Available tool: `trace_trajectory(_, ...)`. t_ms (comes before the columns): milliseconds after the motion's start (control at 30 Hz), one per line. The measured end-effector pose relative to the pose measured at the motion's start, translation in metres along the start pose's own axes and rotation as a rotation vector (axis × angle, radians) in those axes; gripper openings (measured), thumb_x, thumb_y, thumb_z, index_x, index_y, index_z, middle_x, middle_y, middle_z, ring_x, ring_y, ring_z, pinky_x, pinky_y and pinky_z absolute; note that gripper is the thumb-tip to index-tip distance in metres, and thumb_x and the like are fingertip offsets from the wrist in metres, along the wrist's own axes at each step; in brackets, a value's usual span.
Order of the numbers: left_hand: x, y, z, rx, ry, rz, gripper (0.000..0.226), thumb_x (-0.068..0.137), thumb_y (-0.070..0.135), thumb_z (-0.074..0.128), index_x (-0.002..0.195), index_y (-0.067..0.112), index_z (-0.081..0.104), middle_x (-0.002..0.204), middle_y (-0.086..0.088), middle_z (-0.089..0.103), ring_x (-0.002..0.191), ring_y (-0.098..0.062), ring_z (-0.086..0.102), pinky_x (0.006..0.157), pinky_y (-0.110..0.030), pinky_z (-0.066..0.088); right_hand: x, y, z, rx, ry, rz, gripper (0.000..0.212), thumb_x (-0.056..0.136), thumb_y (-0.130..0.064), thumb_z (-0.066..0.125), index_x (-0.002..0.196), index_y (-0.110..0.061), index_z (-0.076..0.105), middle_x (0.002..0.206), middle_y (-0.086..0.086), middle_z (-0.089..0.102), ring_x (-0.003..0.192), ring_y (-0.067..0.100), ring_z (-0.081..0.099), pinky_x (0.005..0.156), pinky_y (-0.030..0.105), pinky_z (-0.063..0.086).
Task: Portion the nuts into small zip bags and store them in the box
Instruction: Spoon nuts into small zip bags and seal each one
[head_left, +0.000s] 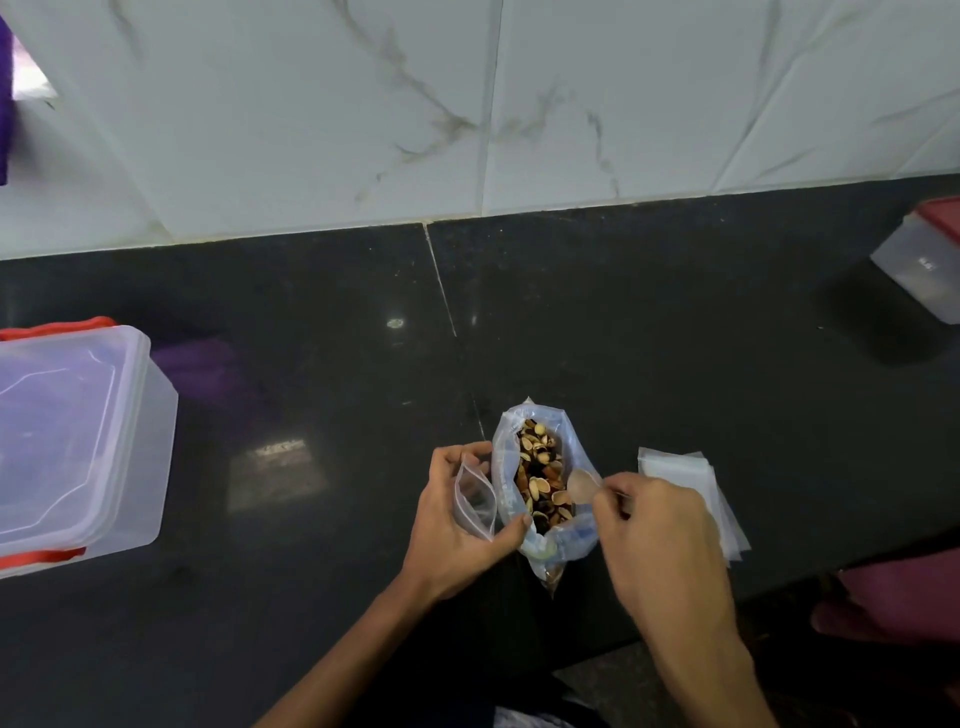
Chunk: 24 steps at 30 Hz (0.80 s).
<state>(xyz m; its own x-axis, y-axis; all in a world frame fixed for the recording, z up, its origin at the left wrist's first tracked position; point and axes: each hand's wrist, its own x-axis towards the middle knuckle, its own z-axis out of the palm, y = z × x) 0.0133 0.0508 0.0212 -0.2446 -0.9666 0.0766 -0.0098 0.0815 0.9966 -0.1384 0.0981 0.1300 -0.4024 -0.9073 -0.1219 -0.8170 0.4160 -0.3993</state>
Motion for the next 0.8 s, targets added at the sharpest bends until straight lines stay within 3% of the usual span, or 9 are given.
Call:
trace_trajectory(100,0.001,0.000,0.005,-0.004,0.000,-0.015,0.058,0.066,0.022,0.081,0.108,0.031,0.043,0.116,0.015,0.059,0.108,-0.017,0.065,0.083,-0.045,0.057,0.008,-0.002,0.009,-0.092,-0.049,0.023,0.029,0.098,-0.031,0.042,0.080,-0.019,0.061,0.063,-0.007,0.050,0.052,0.004,0.045,0.045,0.016,0.024)
trace_trajectory(200,0.001,-0.001,0.006,-0.009,-0.009,-0.021,0.056,0.067,0.018,0.079,0.107,0.033,0.044,0.113,0.014,0.059,0.106,-0.020,0.066,0.081,-0.043,0.058,0.017,0.002,0.016,-0.028,-0.068,0.050,0.027,0.097,-0.027,0.046,0.074,-0.018,0.059,0.063,-0.004,0.054,0.054,0.005,0.049,0.046,0.017,0.028)
trace_trajectory(267,0.002,-0.002,0.008,-0.013,-0.008,-0.026,0.056,0.068,0.014,0.079,0.106,0.037,0.045,0.113,0.012,0.059,0.106,-0.022,0.065,0.081,-0.042,0.058,0.021,0.008,0.017,0.097,-0.082,0.079,0.025,0.095,-0.024,0.050,0.073,-0.020,0.061,0.063,-0.002,0.059,0.055,0.008,0.055,0.047,0.018,0.036)
trace_trajectory(367,0.003,-0.003,0.008,-0.016,-0.033,-0.041,0.054,0.070,0.010,0.077,0.103,0.040,0.046,0.114,0.013,0.057,0.109,-0.024,0.063,0.084,-0.041,0.057,0.029,0.025,0.018,0.330,-0.087,0.171,0.021,0.093,-0.017,0.053,0.077,-0.016,0.068,0.065,0.005,0.066,0.060,0.018,0.063,0.059,0.033,0.053)
trace_trajectory(533,0.005,-0.010,0.004,0.008,-0.066,-0.049,0.051,0.071,0.009,0.076,0.107,0.026,0.044,0.117,0.010,0.054,0.108,-0.027,0.063,0.083,-0.044,0.057,0.030,0.045,0.034,0.694,-0.123,0.385,0.018,0.093,-0.013,0.054,0.091,-0.014,0.071,0.066,0.005,0.067,0.053,0.011,0.056,0.050,0.021,0.041)
trace_trajectory(700,0.005,-0.013,0.003,0.018,-0.083,-0.054,0.053,0.070,0.005,0.076,0.110,0.015,0.043,0.116,0.009,0.052,0.107,-0.029,0.063,0.082,-0.042,0.058,0.017,0.033,0.057,0.951,-0.091,0.444,0.016,0.093,-0.013,0.055,0.092,-0.020,0.069,0.068,0.005,0.069,0.042,0.008,0.047,0.041,0.015,0.040)
trace_trajectory(800,0.005,-0.013,0.003,0.038,-0.075,-0.054,0.057,0.069,0.006,0.077,0.113,0.021,0.044,0.115,0.009,0.052,0.105,-0.029,0.063,0.079,-0.043,0.059,0.014,0.028,0.064,1.048,-0.062,0.468,0.016,0.094,-0.013,0.054,0.094,-0.019,0.069,0.070,0.008,0.068,0.039,0.005,0.045,0.039,0.015,0.038)
